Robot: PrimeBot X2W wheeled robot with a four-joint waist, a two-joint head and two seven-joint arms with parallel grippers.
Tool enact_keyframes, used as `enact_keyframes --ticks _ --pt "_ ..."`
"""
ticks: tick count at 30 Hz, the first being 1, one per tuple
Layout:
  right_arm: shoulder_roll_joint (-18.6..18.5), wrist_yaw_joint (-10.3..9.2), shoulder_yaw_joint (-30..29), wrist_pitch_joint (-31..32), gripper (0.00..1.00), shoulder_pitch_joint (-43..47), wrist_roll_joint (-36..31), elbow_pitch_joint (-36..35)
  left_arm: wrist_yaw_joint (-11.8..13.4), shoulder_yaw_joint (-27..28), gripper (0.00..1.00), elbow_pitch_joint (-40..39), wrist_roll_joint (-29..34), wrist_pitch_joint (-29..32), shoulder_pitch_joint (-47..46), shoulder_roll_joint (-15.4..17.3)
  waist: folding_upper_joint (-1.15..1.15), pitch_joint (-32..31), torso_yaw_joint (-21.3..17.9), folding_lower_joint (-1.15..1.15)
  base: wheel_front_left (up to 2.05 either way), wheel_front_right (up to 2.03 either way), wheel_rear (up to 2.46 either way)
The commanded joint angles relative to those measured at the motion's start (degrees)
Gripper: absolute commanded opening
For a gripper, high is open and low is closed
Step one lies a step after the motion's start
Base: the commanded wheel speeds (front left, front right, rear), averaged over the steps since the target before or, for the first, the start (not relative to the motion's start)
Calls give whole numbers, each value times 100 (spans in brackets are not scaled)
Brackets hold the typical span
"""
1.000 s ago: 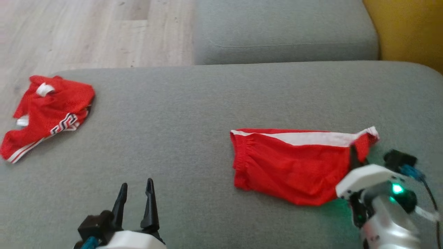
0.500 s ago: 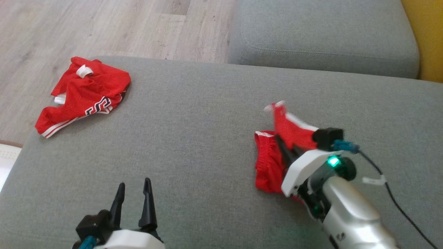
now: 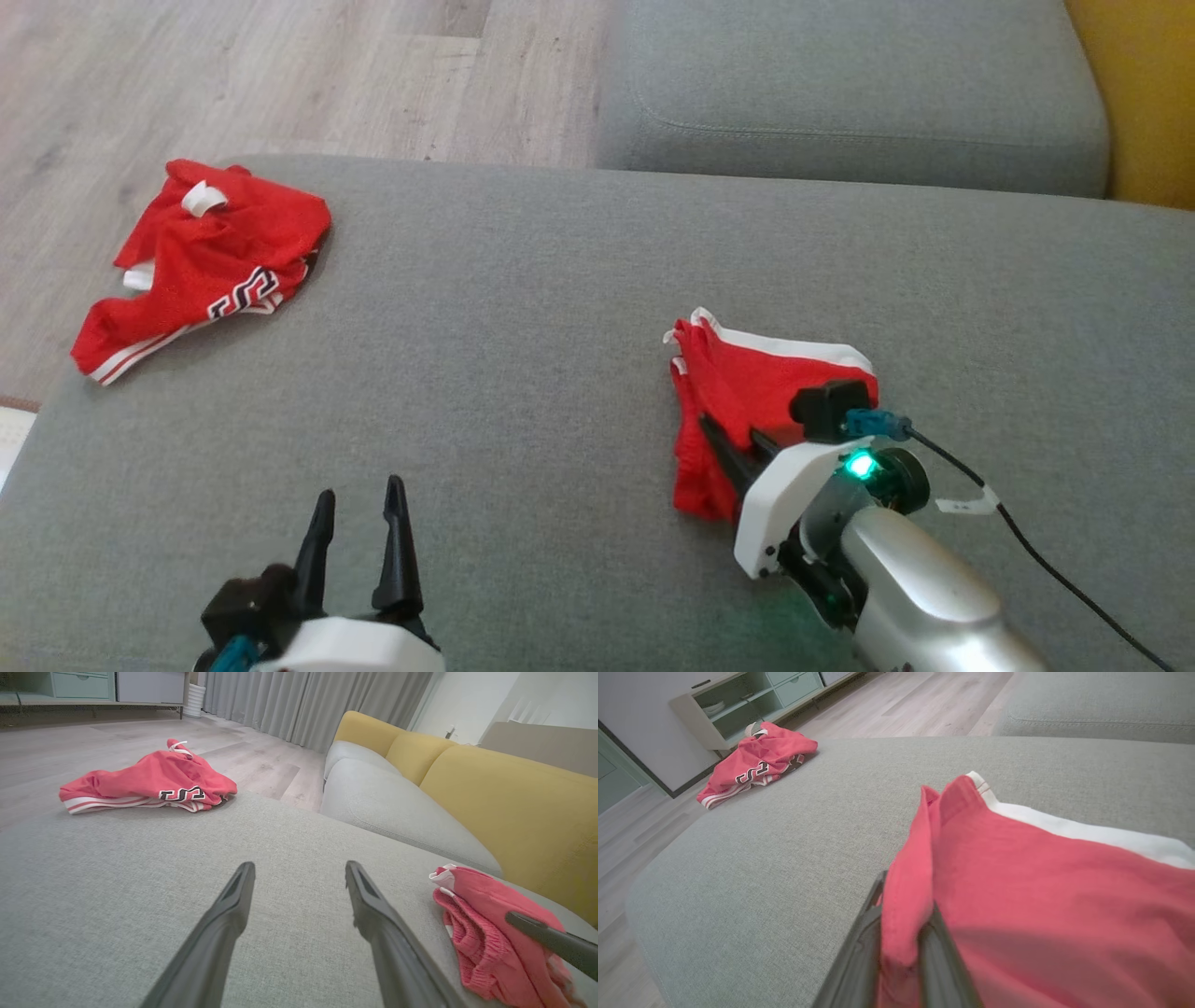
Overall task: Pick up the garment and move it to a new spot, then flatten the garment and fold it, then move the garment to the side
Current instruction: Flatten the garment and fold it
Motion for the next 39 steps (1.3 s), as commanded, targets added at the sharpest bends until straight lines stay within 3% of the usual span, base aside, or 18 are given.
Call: enact_keyframes --ticks 1,11,20,25,26,27,28,29,31,39 --pt "61 22 116 -27 100 -59 -85 -231 -15 250 100 -148 85 -64 -165 2 0 -8 -37 0 0 0 0" --pt "61 22 193 -195 100 345 -218 -895 -58 124 100 -97 132 -61 -146 -42 0 -50 -212 0 0 0 0" --pt "61 22 -817 -524 100 659 -784 -1276 -72 10 100 -66 156 -58 -106 -82 0 -52 -357 0 0 0 0" --pt "61 22 -1303 -466 100 560 -1274 -1185 -97 -63 100 -64 188 -18 -180 -93 0 20 -240 0 0 0 0" --pt "61 22 -1376 -441 91 515 -1403 -1130 -97 -71 100 -62 195 -8 -198 -91 0 43 -195 0 0 0 0" --pt "61 22 -1443 -413 70 461 -1531 -1066 -95 -77 100 -59 201 -1 -215 -91 0 65 -145 0 0 0 0" --pt "61 22 -1489 -386 39 407 -1635 -998 -91 -78 100 -55 204 6 -226 -89 0 86 -96 0 0 0 0" --pt "61 22 -1528 -358 31 356 -1709 -917 -88 -78 100 -52 205 11 -235 -87 0 110 -40 0 0 0 0" --pt "61 22 -1502 -310 0 254 -1811 -729 -80 -61 100 -43 201 12 -241 -77 0 153 51 0 0 0 0" --pt "61 22 -747 -297 0 148 -1501 -215 -81 -19 100 -21 189 4 -261 -69 0 239 274 0 0 0 0"
